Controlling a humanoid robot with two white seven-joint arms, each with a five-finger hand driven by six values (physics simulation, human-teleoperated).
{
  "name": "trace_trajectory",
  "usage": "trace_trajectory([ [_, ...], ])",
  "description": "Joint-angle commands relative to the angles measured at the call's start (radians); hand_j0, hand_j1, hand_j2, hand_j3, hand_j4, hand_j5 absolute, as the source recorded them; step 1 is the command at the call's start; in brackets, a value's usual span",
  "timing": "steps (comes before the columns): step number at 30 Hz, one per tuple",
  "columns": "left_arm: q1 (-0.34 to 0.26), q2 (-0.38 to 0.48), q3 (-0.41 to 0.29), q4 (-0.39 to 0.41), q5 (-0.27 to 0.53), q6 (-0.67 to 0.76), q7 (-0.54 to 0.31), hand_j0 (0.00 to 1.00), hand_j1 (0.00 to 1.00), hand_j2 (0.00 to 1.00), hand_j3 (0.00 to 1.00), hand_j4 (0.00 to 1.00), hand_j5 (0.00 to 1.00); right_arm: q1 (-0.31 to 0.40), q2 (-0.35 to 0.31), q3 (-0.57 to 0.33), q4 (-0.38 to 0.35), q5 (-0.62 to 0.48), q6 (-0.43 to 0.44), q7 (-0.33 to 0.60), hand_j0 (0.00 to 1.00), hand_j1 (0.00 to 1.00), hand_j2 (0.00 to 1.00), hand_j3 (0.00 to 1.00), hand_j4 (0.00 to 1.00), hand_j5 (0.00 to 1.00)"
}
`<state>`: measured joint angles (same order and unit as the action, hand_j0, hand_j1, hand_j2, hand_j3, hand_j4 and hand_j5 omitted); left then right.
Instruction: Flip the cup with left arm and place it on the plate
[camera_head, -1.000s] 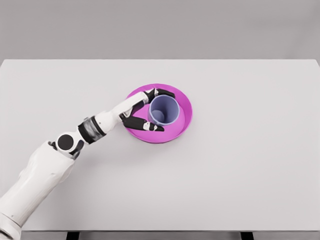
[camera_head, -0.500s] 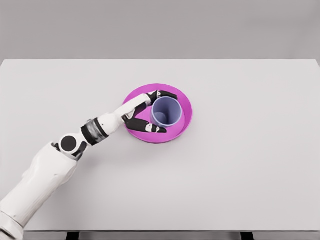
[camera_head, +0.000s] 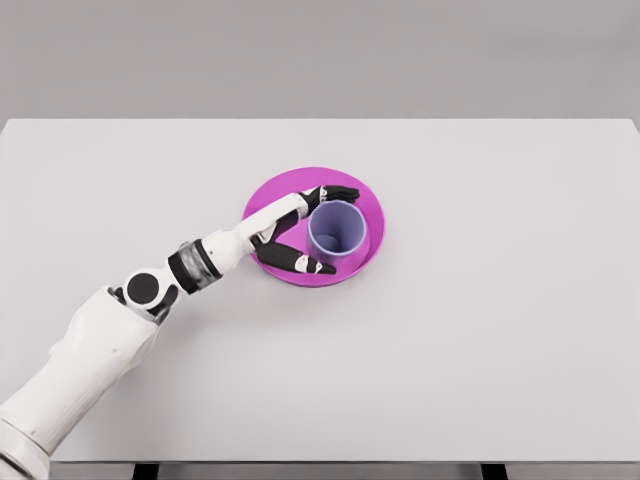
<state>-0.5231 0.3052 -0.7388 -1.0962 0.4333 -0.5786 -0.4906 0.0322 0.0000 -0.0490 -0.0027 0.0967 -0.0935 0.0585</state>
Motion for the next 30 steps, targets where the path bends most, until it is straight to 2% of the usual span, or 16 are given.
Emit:
trace_trajectory([
  [1, 0.000, 0.000, 0.001, -0.001, 0.007, 0.003, 0.001, 0.95, 0.95, 0.95, 0.95, 0.95, 0.95, 0.000, 0.000, -0.002, 0.000, 0.000, 0.000, 0.000, 1.00, 1.00, 1.00, 1.00, 1.00, 1.00],
  [21, -0.012, 0.006, 0.021, 0.012, 0.005, 0.014, 0.009, 0.97, 0.97, 0.97, 0.97, 0.97, 0.97, 0.000, 0.000, 0.000, 0.000, 0.000, 0.000, 0.001, 1.00, 1.00, 1.00, 1.00, 1.00, 1.00],
  [30, -0.012, 0.006, 0.050, 0.024, -0.001, 0.031, 0.011, 0.97, 0.97, 0.97, 0.97, 0.97, 0.97, 0.000, 0.000, 0.000, 0.001, 0.000, 0.000, 0.000, 1.00, 1.00, 1.00, 1.00, 1.00, 1.00],
])
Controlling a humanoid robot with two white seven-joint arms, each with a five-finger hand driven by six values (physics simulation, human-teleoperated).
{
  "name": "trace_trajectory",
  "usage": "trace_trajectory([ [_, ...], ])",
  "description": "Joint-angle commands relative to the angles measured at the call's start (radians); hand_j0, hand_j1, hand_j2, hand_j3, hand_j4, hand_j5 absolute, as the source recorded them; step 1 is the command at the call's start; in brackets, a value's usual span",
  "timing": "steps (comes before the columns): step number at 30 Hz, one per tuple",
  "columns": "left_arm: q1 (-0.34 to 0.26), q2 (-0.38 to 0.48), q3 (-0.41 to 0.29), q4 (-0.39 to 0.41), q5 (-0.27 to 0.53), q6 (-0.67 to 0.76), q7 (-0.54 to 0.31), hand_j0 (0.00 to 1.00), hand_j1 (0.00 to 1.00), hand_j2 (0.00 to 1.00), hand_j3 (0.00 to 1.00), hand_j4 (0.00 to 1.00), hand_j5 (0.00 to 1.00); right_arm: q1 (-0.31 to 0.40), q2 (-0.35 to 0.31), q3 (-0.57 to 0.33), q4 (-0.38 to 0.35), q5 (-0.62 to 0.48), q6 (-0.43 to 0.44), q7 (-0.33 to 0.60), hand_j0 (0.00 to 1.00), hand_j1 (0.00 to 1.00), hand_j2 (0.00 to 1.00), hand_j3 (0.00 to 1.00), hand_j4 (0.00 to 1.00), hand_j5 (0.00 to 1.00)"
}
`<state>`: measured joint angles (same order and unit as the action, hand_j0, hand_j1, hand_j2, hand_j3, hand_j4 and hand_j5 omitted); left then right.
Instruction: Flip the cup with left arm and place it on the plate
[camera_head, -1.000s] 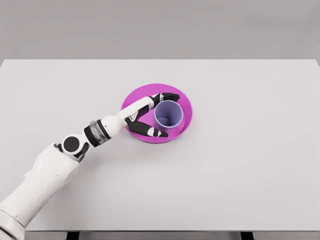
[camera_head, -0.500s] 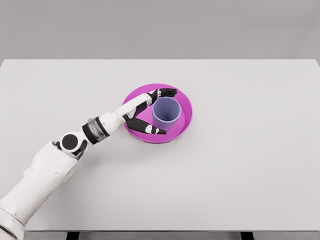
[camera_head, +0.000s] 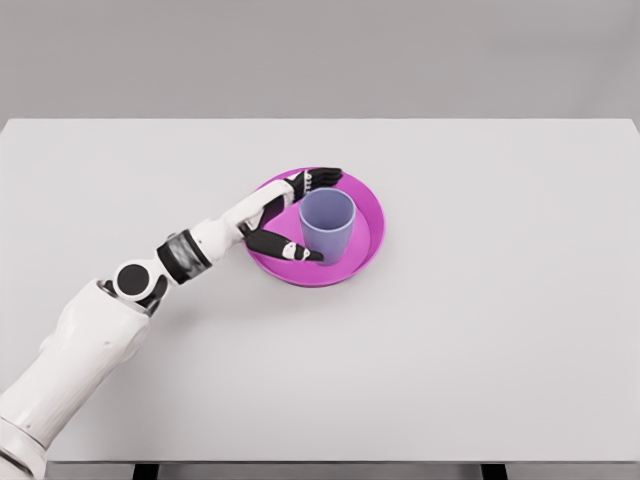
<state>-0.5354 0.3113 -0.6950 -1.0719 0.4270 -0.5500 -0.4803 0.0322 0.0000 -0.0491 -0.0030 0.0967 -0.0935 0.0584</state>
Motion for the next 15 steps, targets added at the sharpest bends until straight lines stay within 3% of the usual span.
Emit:
trace_trajectory([
  [1, 0.000, 0.002, 0.006, 0.000, 0.006, 0.002, 0.000, 0.97, 0.97, 0.97, 0.97, 0.97, 0.97, 0.000, 0.000, 0.000, 0.000, 0.000, 0.000, 0.000, 1.00, 1.00, 1.00, 1.00, 1.00, 1.00],
  [15, 0.003, 0.011, 0.046, -0.002, 0.002, 0.058, 0.000, 1.00, 1.00, 1.00, 1.00, 1.00, 1.00, 0.000, 0.000, 0.000, 0.000, 0.000, 0.000, 0.000, 1.00, 1.00, 1.00, 1.00, 1.00, 1.00],
])
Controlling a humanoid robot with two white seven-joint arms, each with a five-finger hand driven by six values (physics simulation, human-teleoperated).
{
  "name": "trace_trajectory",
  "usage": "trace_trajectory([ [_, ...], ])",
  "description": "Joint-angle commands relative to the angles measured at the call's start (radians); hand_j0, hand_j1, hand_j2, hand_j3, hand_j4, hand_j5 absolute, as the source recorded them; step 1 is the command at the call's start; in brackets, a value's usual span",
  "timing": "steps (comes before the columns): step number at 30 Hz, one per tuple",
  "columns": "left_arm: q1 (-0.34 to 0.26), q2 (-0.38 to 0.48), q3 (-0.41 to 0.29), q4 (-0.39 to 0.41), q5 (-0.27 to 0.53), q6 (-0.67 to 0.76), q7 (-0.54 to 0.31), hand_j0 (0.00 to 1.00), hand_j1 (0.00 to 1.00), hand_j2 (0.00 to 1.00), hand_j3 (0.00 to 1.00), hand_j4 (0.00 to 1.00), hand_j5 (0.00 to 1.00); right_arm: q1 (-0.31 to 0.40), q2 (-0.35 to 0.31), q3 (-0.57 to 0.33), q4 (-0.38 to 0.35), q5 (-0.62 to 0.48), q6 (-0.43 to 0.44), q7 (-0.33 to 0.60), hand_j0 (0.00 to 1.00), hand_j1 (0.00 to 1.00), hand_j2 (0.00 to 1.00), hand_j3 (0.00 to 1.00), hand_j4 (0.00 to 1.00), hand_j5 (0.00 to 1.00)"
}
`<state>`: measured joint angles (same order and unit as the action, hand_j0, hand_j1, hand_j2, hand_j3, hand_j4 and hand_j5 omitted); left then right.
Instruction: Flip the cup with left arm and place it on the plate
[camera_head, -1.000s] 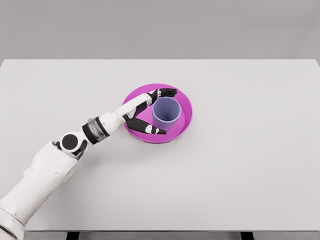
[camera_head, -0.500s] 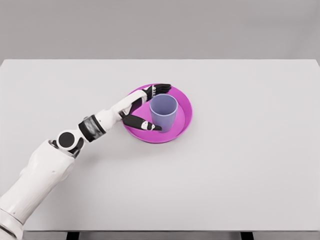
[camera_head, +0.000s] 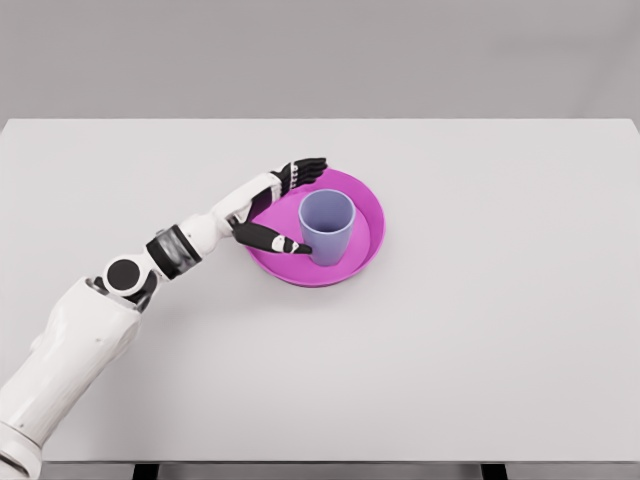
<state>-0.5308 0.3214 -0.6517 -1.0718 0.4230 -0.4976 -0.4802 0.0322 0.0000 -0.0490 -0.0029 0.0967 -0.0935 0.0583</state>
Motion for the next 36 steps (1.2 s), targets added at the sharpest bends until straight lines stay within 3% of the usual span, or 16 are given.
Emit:
trace_trajectory([
  [1, 0.000, 0.001, 0.003, -0.004, 0.007, 0.010, 0.000, 1.00, 1.00, 1.00, 1.00, 1.00, 1.00, 0.000, 0.000, 0.000, 0.000, 0.000, 0.000, 0.001, 1.00, 1.00, 1.00, 1.00, 1.00, 1.00],
  [12, 0.005, 0.022, 0.001, -0.014, 0.007, 0.011, -0.001, 1.00, 1.00, 1.00, 1.00, 1.00, 1.00, 0.000, 0.000, 0.000, 0.001, 0.000, 0.000, 0.000, 1.00, 1.00, 1.00, 1.00, 1.00, 1.00],
  [19, 0.008, 0.076, 0.003, -0.033, 0.013, 0.010, -0.001, 1.00, 1.00, 1.00, 1.00, 1.00, 1.00, 0.000, 0.000, 0.000, 0.001, 0.000, 0.000, 0.000, 1.00, 1.00, 1.00, 1.00, 1.00, 1.00],
  [21, 0.008, 0.125, 0.003, -0.045, 0.016, 0.010, -0.001, 1.00, 1.00, 1.00, 1.00, 1.00, 1.00, 0.000, 0.000, 0.000, 0.001, 0.000, 0.000, 0.000, 1.00, 1.00, 1.00, 1.00, 1.00, 1.00],
  [26, 0.038, 0.165, 0.102, -0.072, 0.014, -0.002, -0.001, 1.00, 1.00, 1.00, 1.00, 1.00, 1.00, 0.000, 0.000, 0.000, 0.000, 0.000, 0.000, 0.000, 1.00, 1.00, 1.00, 1.00, 1.00, 1.00],
  [33, 0.095, 0.337, 0.250, -0.102, 0.003, -0.113, -0.001, 1.00, 1.00, 1.00, 1.00, 1.00, 1.00, 0.000, 0.000, 0.000, 0.000, 0.000, 0.000, 0.000, 1.00, 1.00, 1.00, 1.00, 1.00, 1.00],
  [36, 0.103, 0.430, 0.253, -0.093, -0.001, -0.113, -0.001, 1.00, 1.00, 1.00, 1.00, 1.00, 1.00, 0.000, 0.000, 0.000, 0.000, 0.000, 0.000, 0.000, 1.00, 1.00, 1.00, 1.00, 1.00, 1.00],
])
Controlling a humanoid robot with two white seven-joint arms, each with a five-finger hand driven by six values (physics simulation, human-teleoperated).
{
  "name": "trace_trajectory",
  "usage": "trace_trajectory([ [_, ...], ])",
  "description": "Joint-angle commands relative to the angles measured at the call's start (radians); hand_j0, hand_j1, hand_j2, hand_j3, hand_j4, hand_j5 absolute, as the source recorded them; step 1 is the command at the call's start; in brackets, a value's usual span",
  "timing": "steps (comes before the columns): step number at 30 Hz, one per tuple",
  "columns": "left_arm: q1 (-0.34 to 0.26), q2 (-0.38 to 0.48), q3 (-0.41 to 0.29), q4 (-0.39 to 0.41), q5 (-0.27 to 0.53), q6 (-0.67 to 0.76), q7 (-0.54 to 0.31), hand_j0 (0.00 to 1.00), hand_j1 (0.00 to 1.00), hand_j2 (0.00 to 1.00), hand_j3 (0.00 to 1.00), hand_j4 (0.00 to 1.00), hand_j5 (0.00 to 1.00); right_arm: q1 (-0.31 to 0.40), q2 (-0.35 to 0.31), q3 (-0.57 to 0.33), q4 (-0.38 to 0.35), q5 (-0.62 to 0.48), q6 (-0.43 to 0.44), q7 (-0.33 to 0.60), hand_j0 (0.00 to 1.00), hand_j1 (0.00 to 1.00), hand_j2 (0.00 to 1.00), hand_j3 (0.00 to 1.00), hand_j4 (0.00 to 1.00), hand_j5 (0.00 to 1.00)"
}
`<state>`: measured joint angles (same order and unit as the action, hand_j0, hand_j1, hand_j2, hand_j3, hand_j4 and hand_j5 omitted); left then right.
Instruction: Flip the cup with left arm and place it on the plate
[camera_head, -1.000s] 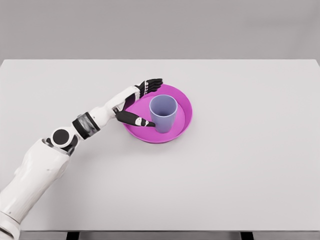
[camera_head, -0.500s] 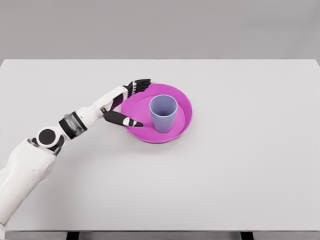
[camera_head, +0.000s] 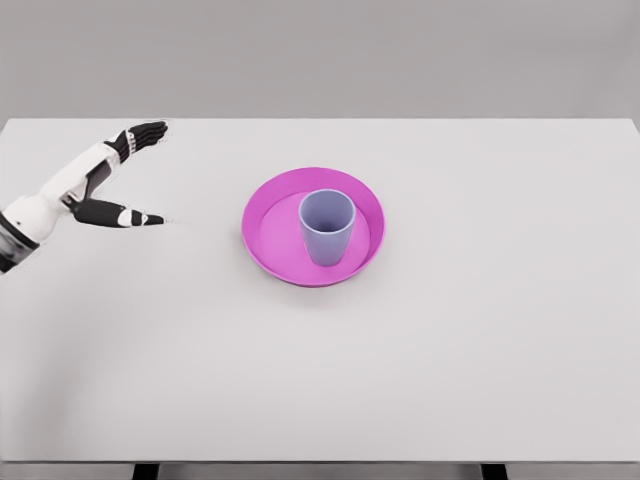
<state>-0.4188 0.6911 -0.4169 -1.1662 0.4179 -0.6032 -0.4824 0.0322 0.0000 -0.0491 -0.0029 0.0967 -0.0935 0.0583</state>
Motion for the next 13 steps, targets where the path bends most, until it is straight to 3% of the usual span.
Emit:
trace_trajectory([
  [1, 0.002, 0.090, 0.030, 0.003, 0.005, -0.008, -0.001, 1.00, 1.00, 1.00, 1.00, 1.00, 1.00, 0.000, 0.000, 0.000, 0.000, 0.000, 0.000, 0.000, 1.00, 1.00, 1.00, 1.00, 1.00, 1.00],
  [5, 0.052, 0.100, 0.061, -0.012, 0.002, -0.008, -0.010, 1.00, 1.00, 1.00, 1.00, 1.00, 1.00, 0.000, 0.000, 0.000, 0.000, 0.000, 0.000, 0.000, 1.00, 1.00, 1.00, 1.00, 1.00, 1.00],
  [7, 0.074, 0.100, 0.061, -0.064, 0.002, -0.008, -0.010, 1.00, 1.00, 1.00, 1.00, 1.00, 1.00, 0.000, 0.000, 0.000, 0.000, 0.000, 0.000, 0.000, 1.00, 1.00, 1.00, 1.00, 1.00, 1.00],
  [13, 0.094, 0.097, 0.061, -0.101, 0.002, -0.008, -0.010, 1.00, 1.00, 1.00, 1.00, 1.00, 1.00, 0.000, 0.000, 0.000, 0.001, 0.000, 0.000, 0.000, 1.00, 1.00, 1.00, 1.00, 1.00, 1.00],
])
